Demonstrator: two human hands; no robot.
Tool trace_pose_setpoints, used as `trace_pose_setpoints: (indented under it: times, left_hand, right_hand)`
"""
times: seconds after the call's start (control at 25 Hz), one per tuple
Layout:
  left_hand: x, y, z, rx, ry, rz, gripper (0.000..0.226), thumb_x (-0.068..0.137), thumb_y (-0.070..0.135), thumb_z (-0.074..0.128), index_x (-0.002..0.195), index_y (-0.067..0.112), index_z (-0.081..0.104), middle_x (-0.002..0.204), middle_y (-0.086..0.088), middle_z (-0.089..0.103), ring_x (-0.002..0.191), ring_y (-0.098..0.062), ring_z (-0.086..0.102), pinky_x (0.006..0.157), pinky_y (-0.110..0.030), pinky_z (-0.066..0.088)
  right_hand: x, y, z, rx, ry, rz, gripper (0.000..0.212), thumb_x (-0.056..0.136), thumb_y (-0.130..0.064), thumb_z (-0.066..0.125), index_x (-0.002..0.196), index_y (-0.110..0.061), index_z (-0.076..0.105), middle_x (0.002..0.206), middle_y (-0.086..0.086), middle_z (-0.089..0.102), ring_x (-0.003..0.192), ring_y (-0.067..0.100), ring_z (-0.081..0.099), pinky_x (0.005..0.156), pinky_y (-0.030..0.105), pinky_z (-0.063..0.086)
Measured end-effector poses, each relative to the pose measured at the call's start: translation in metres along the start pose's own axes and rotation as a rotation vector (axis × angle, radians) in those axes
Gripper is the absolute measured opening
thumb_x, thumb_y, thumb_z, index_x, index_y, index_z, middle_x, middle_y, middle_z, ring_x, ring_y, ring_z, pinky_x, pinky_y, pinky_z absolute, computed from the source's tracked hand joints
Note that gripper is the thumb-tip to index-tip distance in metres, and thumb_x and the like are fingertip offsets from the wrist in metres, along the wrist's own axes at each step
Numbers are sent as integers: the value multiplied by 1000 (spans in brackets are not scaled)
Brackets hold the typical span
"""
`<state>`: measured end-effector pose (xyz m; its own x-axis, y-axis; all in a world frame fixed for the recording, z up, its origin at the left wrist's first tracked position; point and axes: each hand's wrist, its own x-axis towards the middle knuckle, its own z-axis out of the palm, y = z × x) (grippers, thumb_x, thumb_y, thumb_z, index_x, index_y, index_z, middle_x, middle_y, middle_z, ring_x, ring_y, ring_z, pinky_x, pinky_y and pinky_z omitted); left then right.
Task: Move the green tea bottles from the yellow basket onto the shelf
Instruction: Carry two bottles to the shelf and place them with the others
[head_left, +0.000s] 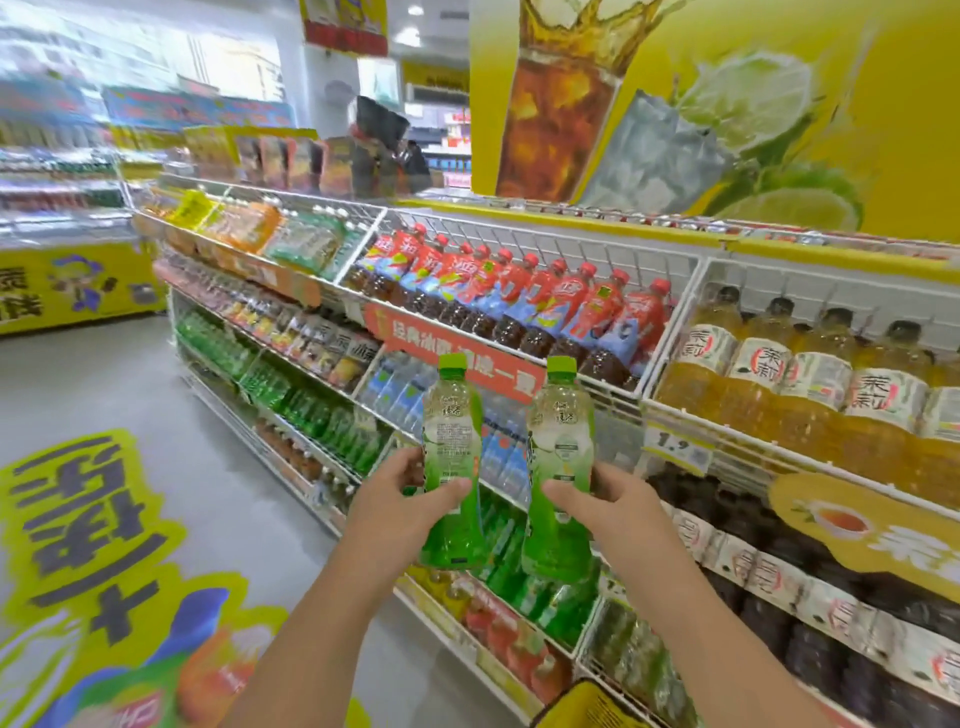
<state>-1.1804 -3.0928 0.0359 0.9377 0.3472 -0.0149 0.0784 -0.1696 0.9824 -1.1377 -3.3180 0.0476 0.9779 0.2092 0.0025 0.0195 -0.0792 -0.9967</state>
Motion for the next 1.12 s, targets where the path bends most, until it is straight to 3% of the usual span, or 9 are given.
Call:
trace_pose_setpoints:
  times: [0.08,0.16,0.28,0.48,0.64,0.72,0.8,1.0,1.12]
  left_hand:
    - [20,-13,-42,15,48,2,75,58,61,85,127,38,65,117,8,71,105,-13,70,91,-45,60]
    - [44,-28,-92,15,83,15,88,54,66,84,133,34,63,119,8,70,107,-9,68,93,-41,59]
    - [83,-43,-180,8,94,34,68,69,53,86,130,33,64,118,9,69,98,0,67,76,-22,56]
    - [141,-58,-319,18,141,34,48,79,38,86,121,35,63,110,13,70,95,-4,69,65,-11,51]
    - [189,-80,-400,4,184,15,49,78,35,87,123,34,66,113,8,73,90,-9,75,72,-24,57]
    - [218,-92,-429,-45,230,-1,47,80,28,86,122,35,66,112,6,72,84,-4,74,66,-17,55]
    - [252,-104,-452,-62,264,-19,49,82,26,84,125,33,64,111,9,70,79,2,71,58,-9,50]
    - [348,-127,-503,-45,321,-59,47,82,26,84,124,33,65,106,13,70,82,-8,74,62,-17,52]
    - [404,-132,-531,-22,341,-88,42,84,25,82,121,36,66,109,14,71,83,-9,75,64,-17,53]
  right_hand:
    - [20,1,49,-5,-16,-6,15,88,-31,78,103,-34,75,99,-12,78,89,10,75,81,38,62]
    - [41,2,105,0,-29,-13,15,88,-29,78,102,-34,74,98,-12,78,88,10,75,79,38,63]
    - [76,0,200,-9,-42,-13,14,88,-23,79,99,-30,75,96,-8,79,86,11,75,74,32,62]
    - [125,-15,342,-27,-89,12,12,87,-18,79,96,-26,76,91,-3,80,85,17,76,72,35,63]
    - [174,-28,426,-24,-128,30,16,86,-12,78,101,-19,76,91,2,80,81,19,75,55,22,57]
    - [205,-29,460,-10,-160,38,17,87,-12,77,101,-21,75,89,-2,80,77,15,76,52,20,56]
    - [243,-24,492,-20,-197,32,17,88,-16,77,103,-25,74,88,-10,79,74,6,75,55,19,55]
    - [348,-7,574,32,-262,49,19,89,-16,77,106,-24,75,94,-9,80,80,6,75,60,16,54]
    - [404,-4,617,41,-291,83,24,88,-13,77,110,-19,75,97,-5,80,88,12,76,73,27,58]
